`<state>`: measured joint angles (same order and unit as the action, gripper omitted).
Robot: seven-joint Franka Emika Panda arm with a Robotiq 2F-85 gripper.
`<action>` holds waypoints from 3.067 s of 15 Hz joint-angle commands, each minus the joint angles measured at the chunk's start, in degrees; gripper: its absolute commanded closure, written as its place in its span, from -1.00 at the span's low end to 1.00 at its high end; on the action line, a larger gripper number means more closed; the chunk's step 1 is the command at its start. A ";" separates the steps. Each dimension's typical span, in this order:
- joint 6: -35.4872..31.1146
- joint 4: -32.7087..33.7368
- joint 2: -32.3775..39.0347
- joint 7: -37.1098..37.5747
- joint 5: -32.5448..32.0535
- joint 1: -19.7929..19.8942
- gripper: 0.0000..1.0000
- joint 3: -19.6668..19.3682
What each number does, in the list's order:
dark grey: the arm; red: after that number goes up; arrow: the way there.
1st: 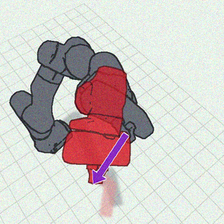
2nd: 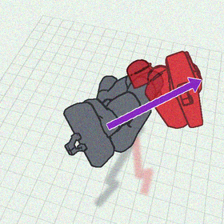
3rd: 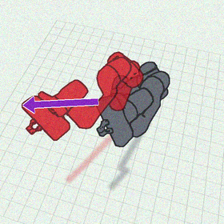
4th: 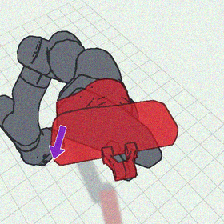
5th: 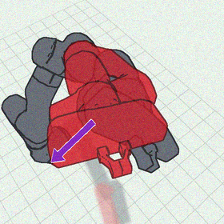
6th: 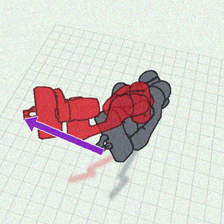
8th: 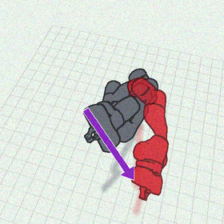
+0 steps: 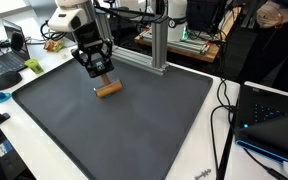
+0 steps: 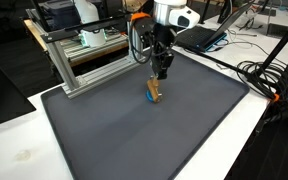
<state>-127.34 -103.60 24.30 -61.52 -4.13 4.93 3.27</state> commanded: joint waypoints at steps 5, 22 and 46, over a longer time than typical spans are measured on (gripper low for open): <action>-1.39 -3.51 -0.37 -0.02 -2.22 0.31 0.54 -1.33; -2.03 -5.17 -0.83 0.96 -7.51 -0.65 0.54 -2.17; -2.56 -6.50 -1.47 -0.93 -7.55 -2.44 0.54 0.75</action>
<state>-128.28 -106.87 22.74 -61.61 -12.25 2.66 3.15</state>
